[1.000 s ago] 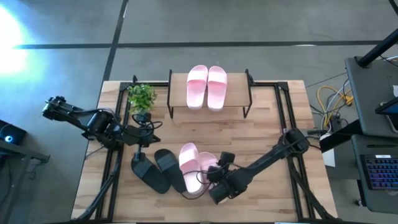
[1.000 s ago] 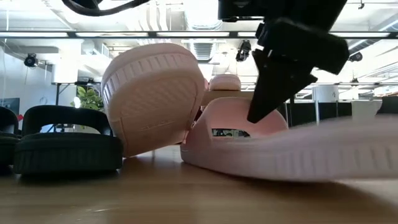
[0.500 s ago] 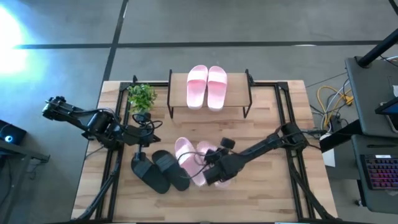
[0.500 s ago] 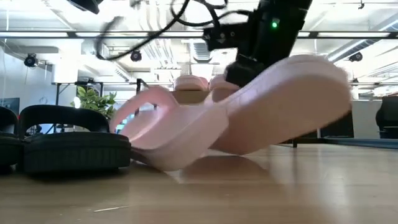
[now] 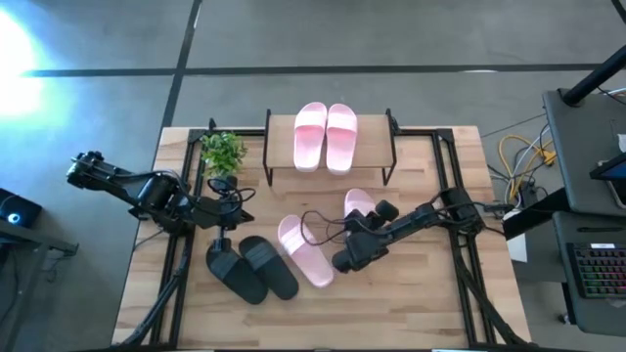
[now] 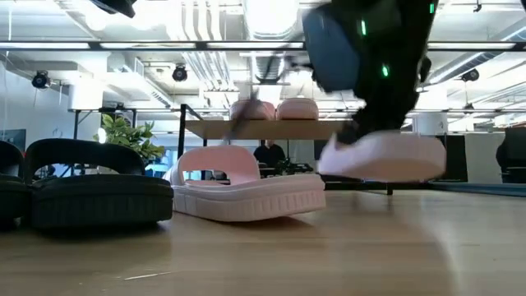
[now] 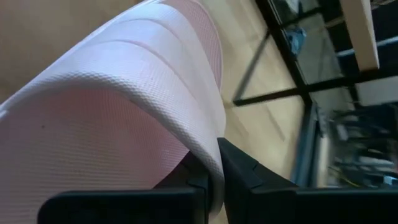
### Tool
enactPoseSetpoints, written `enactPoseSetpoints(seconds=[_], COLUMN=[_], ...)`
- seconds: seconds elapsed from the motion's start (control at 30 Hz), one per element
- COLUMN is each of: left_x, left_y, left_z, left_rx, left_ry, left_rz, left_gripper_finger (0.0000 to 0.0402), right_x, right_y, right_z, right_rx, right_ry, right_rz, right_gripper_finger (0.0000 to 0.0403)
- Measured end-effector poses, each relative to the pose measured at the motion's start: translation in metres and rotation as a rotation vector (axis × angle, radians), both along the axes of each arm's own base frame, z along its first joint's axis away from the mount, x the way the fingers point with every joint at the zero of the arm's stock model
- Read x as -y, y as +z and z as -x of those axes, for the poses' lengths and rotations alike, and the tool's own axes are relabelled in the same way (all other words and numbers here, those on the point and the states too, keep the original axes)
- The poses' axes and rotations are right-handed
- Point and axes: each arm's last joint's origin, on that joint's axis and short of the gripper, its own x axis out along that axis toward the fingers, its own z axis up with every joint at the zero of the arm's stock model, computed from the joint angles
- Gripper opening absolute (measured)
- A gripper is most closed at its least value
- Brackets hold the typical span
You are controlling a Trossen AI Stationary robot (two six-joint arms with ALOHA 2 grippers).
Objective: Pick and place slides into the shelf
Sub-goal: Move the right pink slide to the middle right side of the table, then move the left pink slide beside the right pink slide on the table
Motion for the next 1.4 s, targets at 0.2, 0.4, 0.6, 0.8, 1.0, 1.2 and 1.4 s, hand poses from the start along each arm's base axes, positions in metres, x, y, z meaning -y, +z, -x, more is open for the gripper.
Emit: enactPoseSetpoints(seconds=[0.2,0.4,0.6,0.8,1.0,1.2,1.4], left_x=[0.0,0.0,0.0,0.0,0.004,0.013,0.023], left_y=[0.0,0.0,0.0,0.0,-0.019,-0.062,-0.09], left_z=[0.0,0.0,0.0,0.0,-0.003,-0.027,-0.061], left_rx=[0.001,0.001,0.001,0.001,-0.065,-0.067,-0.022], left_ry=[0.0,0.0,0.0,0.03,0.054,0.041,0.032], left_rz=[0.0,0.001,0.001,0.047,0.149,0.162,0.202], left_gripper_finger=[0.0,0.0,0.0,0.0,0.0,0.0,0.0], right_x=[0.021,0.022,0.012,-0.006,-0.025,-0.025,-0.019], right_y=[-0.016,-0.017,-0.014,0.01,0.063,0.122,0.149], right_z=[0.01,0.005,0.002,0.003,0.003,0.02,0.037], right_rx=[-0.063,-0.075,-0.117,-0.097,0.183,0.577,0.696], right_ry=[-0.059,-0.016,0.085,0.138,0.129,0.017,-0.007], right_rz=[0.022,-0.006,-0.035,-0.042,-0.131,-0.229,-0.25], right_gripper_finger=[0.0036,0.0086,0.0144,0.0174,0.015,0.0049,0.0013])
